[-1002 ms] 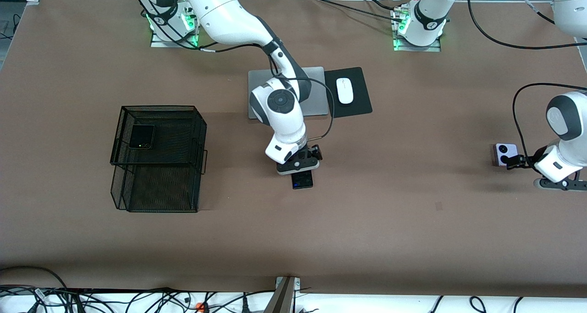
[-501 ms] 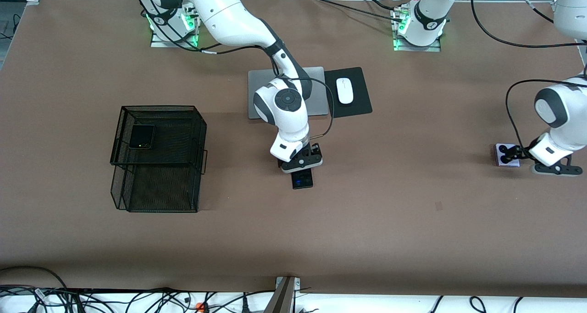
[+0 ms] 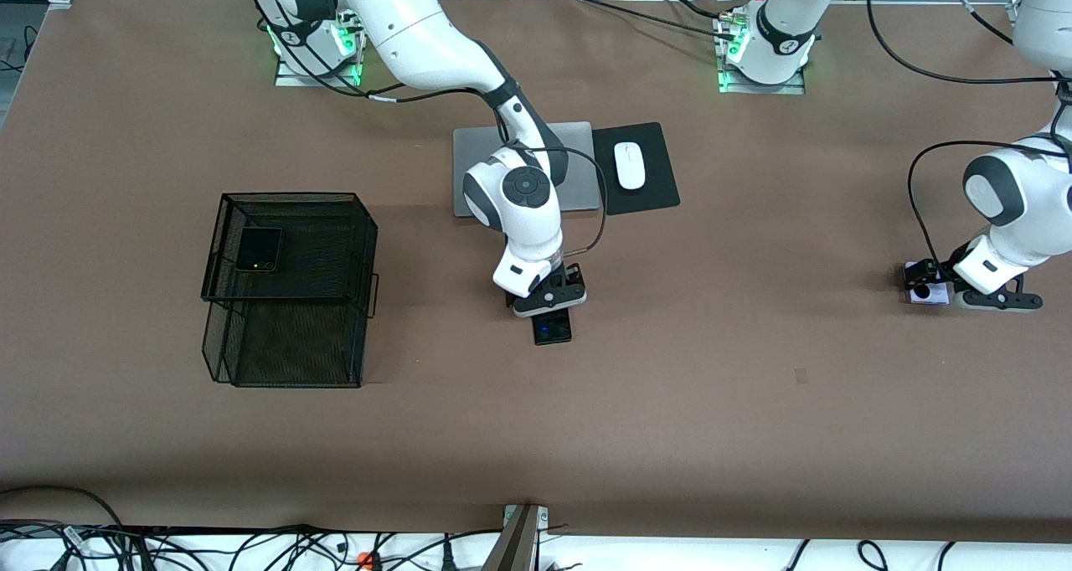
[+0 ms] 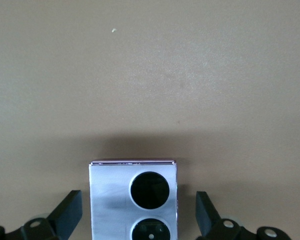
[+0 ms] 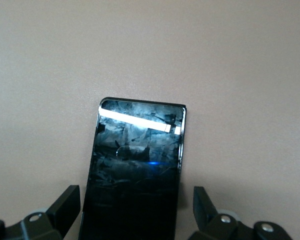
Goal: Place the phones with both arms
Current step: 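Grasp and lift the tall black phone with the right gripper, then carry the tall black phone over the basket with the right gripper, then lower the tall phone into the basket while the left gripper carries the white phone, then release the white phone mid-table while the right gripper reaches toward it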
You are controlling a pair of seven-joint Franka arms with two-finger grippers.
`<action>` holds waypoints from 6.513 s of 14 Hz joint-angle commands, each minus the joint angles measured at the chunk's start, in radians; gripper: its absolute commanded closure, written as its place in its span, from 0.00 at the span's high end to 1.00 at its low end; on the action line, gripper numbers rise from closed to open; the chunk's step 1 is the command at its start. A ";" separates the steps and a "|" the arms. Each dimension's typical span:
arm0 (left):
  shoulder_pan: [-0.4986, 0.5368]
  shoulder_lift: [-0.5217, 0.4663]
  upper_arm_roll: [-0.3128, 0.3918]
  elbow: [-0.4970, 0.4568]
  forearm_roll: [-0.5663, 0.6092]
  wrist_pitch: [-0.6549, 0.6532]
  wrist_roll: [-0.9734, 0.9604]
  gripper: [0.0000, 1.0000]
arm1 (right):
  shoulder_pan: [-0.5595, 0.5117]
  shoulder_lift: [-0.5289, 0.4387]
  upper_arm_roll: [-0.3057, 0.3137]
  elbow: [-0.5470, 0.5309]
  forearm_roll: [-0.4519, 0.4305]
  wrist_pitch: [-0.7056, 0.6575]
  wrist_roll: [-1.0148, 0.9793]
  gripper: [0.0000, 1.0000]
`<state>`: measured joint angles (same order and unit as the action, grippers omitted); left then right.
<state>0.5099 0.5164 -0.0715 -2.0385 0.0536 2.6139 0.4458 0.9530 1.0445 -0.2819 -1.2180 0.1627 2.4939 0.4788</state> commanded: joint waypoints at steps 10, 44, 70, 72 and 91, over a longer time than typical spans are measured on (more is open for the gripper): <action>0.067 0.033 -0.048 -0.022 -0.023 0.074 0.024 1.00 | 0.021 0.019 -0.011 0.000 -0.015 0.022 0.026 0.32; -0.272 -0.111 -0.221 0.099 -0.009 -0.279 -0.590 0.04 | -0.108 -0.837 -0.316 -0.847 -0.095 -0.411 -0.198 0.06; -1.087 0.444 -0.057 0.793 0.057 -0.322 -1.277 0.03 | -0.115 -0.776 -0.325 -0.649 -0.083 -0.515 -0.216 1.00; -1.093 0.462 -0.051 0.816 0.057 -0.322 -1.279 0.03 | -0.120 -0.776 -0.335 -0.588 -0.083 -0.552 -0.216 1.00; -1.052 0.285 0.065 0.807 0.081 -0.746 -1.115 1.00 | -0.375 -0.531 -0.344 0.006 0.284 -1.015 -0.333 1.00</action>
<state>-0.5941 0.8752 0.0049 -1.2164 0.1140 1.9822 -0.7794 0.6151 0.4334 -0.6366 -1.3412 0.3987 1.5497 0.1546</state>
